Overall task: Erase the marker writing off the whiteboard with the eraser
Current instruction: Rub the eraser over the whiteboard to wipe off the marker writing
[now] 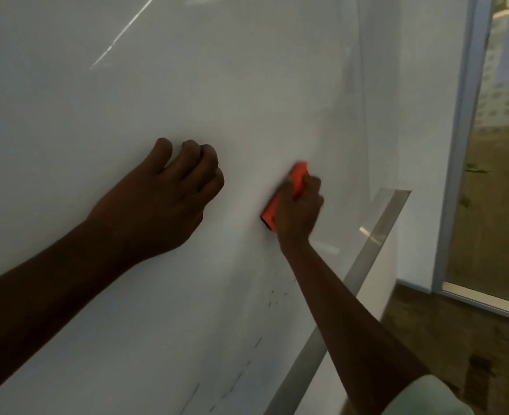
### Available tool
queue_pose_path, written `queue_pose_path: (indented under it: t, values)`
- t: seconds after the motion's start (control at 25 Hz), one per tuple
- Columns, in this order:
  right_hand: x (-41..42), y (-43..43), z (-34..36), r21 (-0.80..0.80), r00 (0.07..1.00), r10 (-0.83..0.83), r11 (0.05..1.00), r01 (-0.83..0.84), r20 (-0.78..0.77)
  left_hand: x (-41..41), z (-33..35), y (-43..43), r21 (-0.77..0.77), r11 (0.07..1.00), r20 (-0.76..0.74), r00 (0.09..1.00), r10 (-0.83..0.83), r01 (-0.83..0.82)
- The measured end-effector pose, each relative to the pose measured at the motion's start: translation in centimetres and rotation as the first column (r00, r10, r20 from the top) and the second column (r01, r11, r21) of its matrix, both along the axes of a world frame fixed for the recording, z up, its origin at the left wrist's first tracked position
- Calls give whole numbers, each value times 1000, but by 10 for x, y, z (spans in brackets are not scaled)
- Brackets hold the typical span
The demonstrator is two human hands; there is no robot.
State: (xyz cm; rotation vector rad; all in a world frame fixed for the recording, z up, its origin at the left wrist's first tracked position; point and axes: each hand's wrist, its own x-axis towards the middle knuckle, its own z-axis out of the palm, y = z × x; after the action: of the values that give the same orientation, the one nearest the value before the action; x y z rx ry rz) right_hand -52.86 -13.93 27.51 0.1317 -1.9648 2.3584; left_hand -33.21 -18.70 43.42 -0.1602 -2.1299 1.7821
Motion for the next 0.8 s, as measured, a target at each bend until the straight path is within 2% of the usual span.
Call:
queue_pose_path:
  t: [0.08, 0.16, 0.2, 0.28, 0.36, 0.44, 0.48, 0.56, 0.64, 0.72, 0.8]
  values:
    - [1, -8, 33, 8, 957, -68, 997, 73, -283, 0, -1, -1, 19, 1000, 6, 1000, -2, 2]
    - [-15, -6, 18, 15, 920, -103, 993, 118, -379, 0, -3, -4, 35, 999, -10, 1000, -10, 10]
    - [-29, -2, -5, 31, 943, -107, 992, 123, -316, -1, -3, -5, 32, 999, -12, 1000, -16, 16]
    - [-48, 9, -70, 92, 996, -86, 992, 86, -2, -2, -4, -6, 24, 1000, -11, 1000, -17, 17]
    - [-50, 20, -125, 164, 948, -2, 985, -53, 317, -3, -5, -6, 16, 1000, -8, 1000, -11, 11]
    - [-51, 23, -133, 178, 889, 46, 974, -142, 455, -3, -4, -5, 8, 1000, -12, 1000, 2, -2]
    - [-51, 22, -119, 165, 892, 42, 978, -130, 451, -3, -4, -3, 5, 1000, -19, 1000, 12, -12]
    - [-42, 15, -65, 125, 963, -4, 992, -31, 269, -3, -3, -1, -2, 1000, -19, 999, 27, -27]
    - [-6, 1, -14, 64, 995, -64, 996, 69, -73, -2, -1, 0, 21, 1000, -10, 1000, 22, -22]
    - [46, -4, 6, 3, 919, -86, 995, 95, -384, 0, -1, 2, 51, 998, -6, 1000, 28, -28]
    - [76, -1, -22, 9, 868, -50, 998, 62, -494, 1, -2, 1, 43, 999, -26, 999, 22, -21]
